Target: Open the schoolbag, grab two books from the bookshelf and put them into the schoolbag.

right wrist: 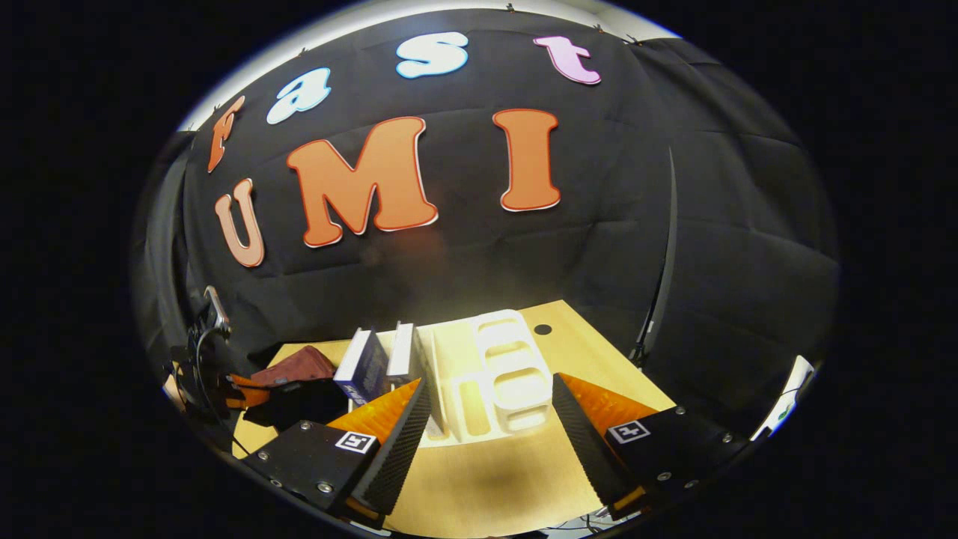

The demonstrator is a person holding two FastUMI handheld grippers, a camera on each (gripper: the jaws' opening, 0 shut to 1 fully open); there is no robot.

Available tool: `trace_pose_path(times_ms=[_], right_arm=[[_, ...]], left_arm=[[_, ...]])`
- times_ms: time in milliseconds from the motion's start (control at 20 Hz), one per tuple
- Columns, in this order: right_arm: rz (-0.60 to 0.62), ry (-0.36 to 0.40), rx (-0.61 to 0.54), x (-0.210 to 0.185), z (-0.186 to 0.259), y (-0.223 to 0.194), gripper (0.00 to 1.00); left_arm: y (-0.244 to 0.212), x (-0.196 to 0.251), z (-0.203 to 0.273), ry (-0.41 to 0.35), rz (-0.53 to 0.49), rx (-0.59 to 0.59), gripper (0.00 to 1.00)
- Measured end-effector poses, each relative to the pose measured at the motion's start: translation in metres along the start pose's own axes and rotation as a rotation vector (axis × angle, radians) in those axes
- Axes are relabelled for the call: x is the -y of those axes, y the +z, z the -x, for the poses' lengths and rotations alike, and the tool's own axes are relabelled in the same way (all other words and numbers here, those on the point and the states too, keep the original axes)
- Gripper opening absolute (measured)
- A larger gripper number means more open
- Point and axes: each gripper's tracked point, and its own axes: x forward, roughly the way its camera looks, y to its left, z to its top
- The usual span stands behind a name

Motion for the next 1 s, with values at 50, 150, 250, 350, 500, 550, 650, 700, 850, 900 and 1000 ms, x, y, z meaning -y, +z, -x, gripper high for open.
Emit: trace_pose_path(times_ms=[50, 150, 250, 350, 500, 550, 650, 700, 850, 900, 1000], right_arm=[[0.017, 0.011, -0.006, -0.011, 0.0, 0.003, 0.96], [0.047, 0.028, -0.026, -0.03, -0.002, 0.015, 0.97], [0.069, 0.077, -0.032, -0.058, -0.004, 0.037, 0.96], [0.099, 0.142, -0.071, -0.09, -0.013, 0.054, 0.96], [0.12, 0.235, -0.177, -0.144, -0.033, 0.076, 0.96], [0.136, 0.252, -0.227, -0.158, -0.043, 0.078, 0.96], [0.14, 0.279, -0.335, -0.185, -0.061, 0.075, 0.97], [0.142, 0.289, -0.391, -0.198, -0.073, 0.07, 0.97], [0.14, 0.286, -0.585, -0.224, -0.106, 0.037, 0.97], [0.156, 0.262, -0.633, -0.224, -0.12, 0.024, 0.97], [0.212, 0.199, -0.71, -0.216, -0.145, 0.001, 0.97]], left_arm=[[0.011, -0.013, 0.004, 0.012, 0.016, 0.029, 0.01], [0.028, -0.042, 0.01, 0.036, 0.043, 0.077, 0.01], [0.032, -0.055, 0.014, 0.036, 0.079, 0.085, 0.0], [0.031, -0.057, 0.017, 0.018, 0.107, 0.082, 0.0], [0.029, -0.055, 0.014, -0.013, 0.113, 0.093, 0.0], [0.029, -0.054, 0.013, -0.02, 0.117, 0.094, 0.0], [0.026, -0.05, 0.011, -0.037, 0.128, 0.092, 0.0], [0.025, -0.049, 0.01, -0.042, 0.131, 0.094, 0.01], [0.022, -0.05, 0.009, -0.044, 0.134, 0.094, 0.01], [0.021, -0.049, 0.008, -0.045, 0.143, 0.093, 0.0], [0.018, -0.047, 0.008, -0.053, 0.153, 0.092, 0.01]])
